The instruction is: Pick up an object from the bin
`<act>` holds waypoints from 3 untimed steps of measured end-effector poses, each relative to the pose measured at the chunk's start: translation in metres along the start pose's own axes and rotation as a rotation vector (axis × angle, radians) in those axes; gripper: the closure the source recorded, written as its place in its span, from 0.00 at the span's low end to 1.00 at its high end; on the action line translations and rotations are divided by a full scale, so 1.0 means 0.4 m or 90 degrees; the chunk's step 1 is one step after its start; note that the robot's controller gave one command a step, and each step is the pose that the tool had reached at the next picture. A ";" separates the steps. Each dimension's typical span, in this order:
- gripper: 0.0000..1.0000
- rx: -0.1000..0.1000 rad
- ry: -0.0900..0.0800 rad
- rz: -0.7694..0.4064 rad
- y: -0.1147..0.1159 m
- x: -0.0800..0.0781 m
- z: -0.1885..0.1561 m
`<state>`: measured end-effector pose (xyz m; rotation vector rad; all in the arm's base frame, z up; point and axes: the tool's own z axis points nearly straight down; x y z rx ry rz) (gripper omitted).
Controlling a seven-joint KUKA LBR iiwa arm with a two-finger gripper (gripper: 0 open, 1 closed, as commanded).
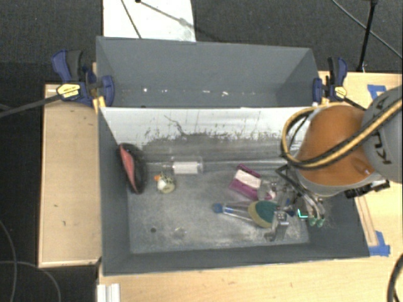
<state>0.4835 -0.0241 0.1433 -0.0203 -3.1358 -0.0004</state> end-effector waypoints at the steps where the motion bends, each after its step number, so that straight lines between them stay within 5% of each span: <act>1: 0.00 -0.001 -0.004 0.135 -0.050 -0.010 0.177; 2: 1.00 0.000 -0.005 0.133 -0.049 -0.011 0.174; 3: 1.00 -0.001 -0.012 0.159 -0.040 -0.107 -0.305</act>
Offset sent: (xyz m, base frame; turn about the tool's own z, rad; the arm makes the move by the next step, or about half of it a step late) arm 0.0033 -0.0199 -0.0699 0.2127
